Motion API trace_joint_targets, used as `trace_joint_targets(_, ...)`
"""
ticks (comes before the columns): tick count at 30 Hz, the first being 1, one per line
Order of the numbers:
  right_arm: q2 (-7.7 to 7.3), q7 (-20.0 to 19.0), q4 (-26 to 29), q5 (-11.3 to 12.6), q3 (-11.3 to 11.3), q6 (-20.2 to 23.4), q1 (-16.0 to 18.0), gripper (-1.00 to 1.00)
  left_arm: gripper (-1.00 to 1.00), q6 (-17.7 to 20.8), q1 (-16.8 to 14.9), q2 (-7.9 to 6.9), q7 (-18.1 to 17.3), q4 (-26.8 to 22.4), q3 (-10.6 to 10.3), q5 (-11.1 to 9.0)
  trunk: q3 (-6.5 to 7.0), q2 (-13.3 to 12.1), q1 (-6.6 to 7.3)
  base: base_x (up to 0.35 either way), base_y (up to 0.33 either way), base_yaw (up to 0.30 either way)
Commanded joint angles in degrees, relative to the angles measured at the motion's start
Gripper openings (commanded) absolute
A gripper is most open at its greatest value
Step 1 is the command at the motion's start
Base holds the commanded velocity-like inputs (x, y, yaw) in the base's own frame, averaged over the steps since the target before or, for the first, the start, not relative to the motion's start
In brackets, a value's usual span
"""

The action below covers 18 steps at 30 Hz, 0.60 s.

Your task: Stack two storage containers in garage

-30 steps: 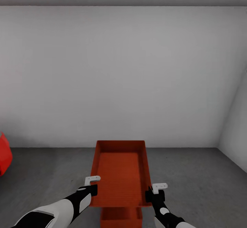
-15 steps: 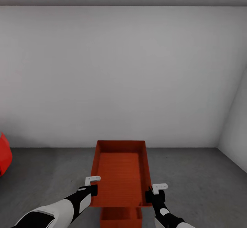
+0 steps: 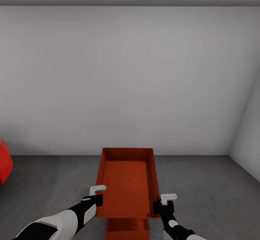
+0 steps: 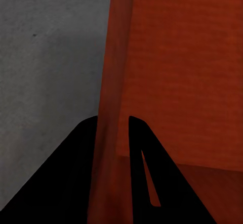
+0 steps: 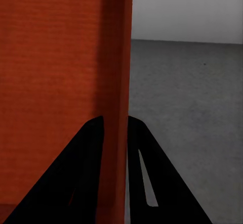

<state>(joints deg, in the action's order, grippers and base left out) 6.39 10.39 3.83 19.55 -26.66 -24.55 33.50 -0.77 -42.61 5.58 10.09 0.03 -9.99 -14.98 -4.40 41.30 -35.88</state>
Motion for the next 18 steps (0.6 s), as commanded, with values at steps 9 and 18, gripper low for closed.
trace_joint_targets(9,0.35,0.26,-0.16,7.24,-7.20,-0.32,0.07,-1.00,-1.00,0.07,-0.02,0.04,-0.05,-0.07,-1.79,-1.49,-0.82,0.09,-0.01,0.000,0.000,0.000)
trace_joint_targets(18,0.43,-0.55,0.22,-20.95,21.38,0.56,0.07,-1.00,-1.00,0.10,-0.02,0.04,-0.07,-0.07,2.13,1.10,-1.64,0.09,-0.01,0.000,0.000,0.000)
